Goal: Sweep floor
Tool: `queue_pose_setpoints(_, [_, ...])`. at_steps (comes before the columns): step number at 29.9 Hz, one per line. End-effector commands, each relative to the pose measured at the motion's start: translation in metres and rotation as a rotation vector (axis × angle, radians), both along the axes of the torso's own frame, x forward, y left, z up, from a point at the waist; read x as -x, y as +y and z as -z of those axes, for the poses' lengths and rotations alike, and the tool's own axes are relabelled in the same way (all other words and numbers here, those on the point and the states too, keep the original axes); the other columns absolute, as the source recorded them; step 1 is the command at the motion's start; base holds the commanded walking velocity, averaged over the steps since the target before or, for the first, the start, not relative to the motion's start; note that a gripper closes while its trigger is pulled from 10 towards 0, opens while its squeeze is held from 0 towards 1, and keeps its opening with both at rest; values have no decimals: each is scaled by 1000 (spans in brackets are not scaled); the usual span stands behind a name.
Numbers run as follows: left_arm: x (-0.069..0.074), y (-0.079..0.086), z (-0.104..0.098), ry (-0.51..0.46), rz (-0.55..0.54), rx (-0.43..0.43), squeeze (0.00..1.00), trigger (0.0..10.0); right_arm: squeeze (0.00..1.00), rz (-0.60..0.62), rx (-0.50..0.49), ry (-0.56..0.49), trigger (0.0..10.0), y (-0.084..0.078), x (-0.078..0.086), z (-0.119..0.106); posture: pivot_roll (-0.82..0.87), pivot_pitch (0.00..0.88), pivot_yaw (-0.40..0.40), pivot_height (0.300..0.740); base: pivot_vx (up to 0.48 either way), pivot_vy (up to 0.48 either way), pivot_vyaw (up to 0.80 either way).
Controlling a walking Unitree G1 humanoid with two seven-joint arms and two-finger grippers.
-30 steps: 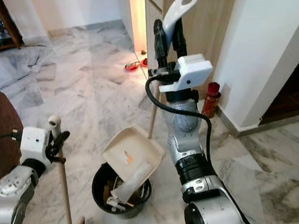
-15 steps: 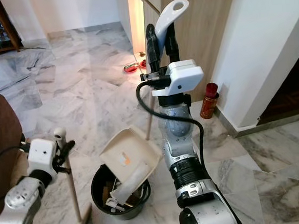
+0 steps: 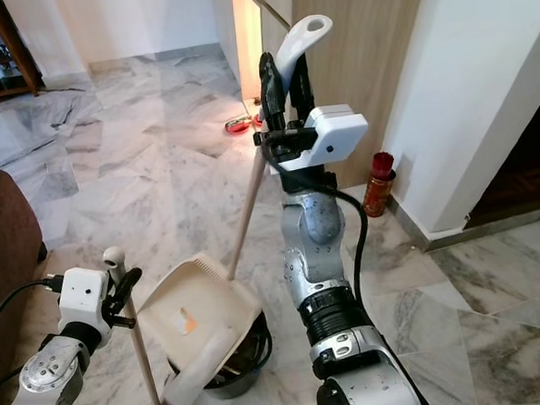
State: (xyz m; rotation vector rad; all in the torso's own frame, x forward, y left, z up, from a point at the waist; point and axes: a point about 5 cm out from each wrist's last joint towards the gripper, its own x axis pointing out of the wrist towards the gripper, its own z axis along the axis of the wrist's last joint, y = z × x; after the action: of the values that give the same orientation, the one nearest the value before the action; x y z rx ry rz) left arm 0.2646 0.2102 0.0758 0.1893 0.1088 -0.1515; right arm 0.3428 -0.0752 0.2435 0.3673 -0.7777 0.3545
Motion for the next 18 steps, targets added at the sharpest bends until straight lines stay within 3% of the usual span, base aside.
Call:
queue_pose_setpoints(1, [2, 3, 3, 4, -3, -23, 0, 10000, 0, -34, -60, -51, 10000, 3, 2, -18, 113, 0, -5, 740, 0, 0, 0])
queue_pose_setpoints(10, [2, -1, 8, 5, -3, -21, 0, 10000, 0, -101, -60, -14, 10000, 7, -3, -19, 116, 0, -15, 740, 0, 0, 0])
queue_pose_setpoints(18, [2, -3, 9, -1, -2, -25, 0, 10000, 0, -88, -26, -18, 10000, 5, -4, -18, 113, 0, -17, 740, 0, 0, 0])
